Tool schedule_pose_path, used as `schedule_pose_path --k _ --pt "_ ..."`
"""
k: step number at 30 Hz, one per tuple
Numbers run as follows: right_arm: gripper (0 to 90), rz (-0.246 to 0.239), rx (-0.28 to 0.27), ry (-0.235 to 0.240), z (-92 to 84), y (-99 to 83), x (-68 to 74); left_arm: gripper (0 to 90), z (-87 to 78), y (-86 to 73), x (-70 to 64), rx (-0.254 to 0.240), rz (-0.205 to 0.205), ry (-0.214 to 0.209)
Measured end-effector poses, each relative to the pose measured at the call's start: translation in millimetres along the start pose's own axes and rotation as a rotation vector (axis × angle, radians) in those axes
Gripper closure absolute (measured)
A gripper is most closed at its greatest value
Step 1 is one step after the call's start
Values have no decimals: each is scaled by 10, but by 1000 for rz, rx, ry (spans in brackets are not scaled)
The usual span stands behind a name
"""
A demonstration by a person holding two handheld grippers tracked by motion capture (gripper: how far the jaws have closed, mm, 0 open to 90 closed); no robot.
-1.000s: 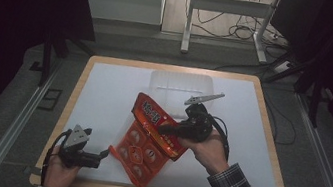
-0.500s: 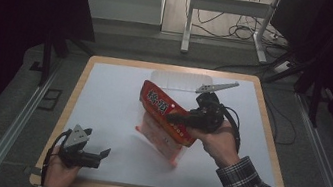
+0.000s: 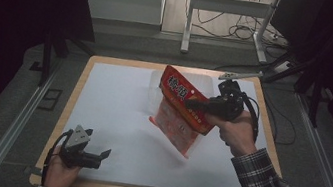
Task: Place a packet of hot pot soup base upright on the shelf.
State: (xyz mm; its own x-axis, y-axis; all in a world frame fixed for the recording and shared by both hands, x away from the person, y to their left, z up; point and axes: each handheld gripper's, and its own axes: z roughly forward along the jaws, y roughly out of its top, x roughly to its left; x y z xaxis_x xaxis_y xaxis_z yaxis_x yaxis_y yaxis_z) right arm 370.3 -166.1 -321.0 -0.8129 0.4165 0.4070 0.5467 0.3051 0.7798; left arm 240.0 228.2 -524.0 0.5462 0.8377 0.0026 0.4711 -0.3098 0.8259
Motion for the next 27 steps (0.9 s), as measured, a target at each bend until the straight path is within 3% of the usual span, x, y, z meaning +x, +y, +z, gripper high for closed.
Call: schedule_pose_path --k 16,27 --pt "890 5 -43 -60 -316 262 -241 33 28 -2 -7 23 -3 -14" --pt "890 13 -51 -74 -338 462 -463 33 34 -1 -8 31 -3 -21"
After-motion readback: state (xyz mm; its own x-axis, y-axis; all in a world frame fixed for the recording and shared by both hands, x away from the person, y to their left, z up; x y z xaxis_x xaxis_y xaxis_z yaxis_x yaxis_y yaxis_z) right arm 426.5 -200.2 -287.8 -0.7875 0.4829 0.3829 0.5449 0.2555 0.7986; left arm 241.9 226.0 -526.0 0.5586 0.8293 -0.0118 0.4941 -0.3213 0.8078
